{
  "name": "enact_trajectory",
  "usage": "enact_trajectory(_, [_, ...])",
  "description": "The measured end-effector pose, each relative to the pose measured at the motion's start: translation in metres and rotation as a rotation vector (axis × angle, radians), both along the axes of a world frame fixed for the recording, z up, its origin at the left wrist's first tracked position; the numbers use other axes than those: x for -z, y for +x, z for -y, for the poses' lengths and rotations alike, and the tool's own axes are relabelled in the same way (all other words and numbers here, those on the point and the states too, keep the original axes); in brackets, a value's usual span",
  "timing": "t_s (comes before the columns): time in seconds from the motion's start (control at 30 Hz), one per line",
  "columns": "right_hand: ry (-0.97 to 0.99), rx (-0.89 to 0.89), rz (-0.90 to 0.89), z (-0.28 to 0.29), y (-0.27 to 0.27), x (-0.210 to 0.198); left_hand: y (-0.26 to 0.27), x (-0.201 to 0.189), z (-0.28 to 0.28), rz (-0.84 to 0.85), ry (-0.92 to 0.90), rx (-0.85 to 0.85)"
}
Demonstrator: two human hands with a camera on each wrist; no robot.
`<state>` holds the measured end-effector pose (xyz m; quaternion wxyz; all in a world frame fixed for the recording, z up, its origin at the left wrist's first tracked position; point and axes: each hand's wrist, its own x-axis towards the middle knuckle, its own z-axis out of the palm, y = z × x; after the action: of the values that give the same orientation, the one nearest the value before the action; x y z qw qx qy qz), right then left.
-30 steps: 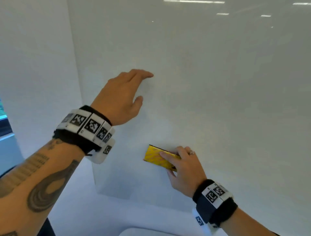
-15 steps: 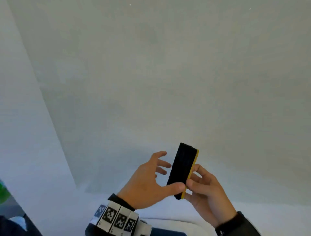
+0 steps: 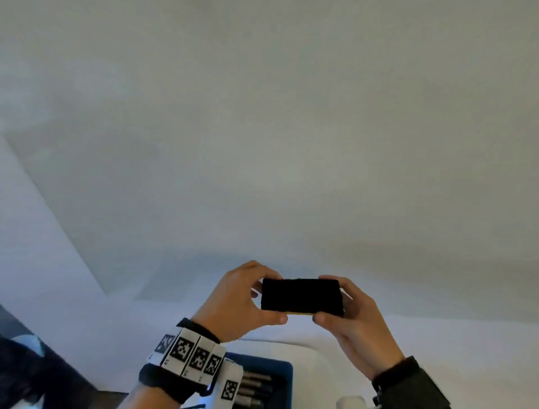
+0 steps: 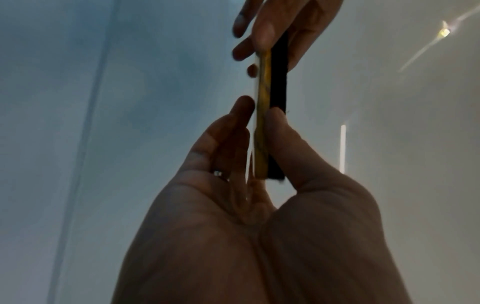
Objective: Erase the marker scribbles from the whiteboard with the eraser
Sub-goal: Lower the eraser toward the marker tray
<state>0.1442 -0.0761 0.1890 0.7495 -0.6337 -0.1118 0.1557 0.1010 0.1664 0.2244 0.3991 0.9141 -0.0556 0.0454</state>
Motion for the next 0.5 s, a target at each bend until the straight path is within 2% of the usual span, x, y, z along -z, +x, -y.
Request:
enact_trajectory(0.2, [-0.353,-0.197,0.075,0.016,0.02,0.053,-0.001,0.046,-0.005,-0.186,0.166,-0.075])
enact_trajectory(0.5, [-0.803,-0.552,-0.017,0.039,0.015,0.147,-0.038,0.157,-0.014,-0.503,0.366,-0.321])
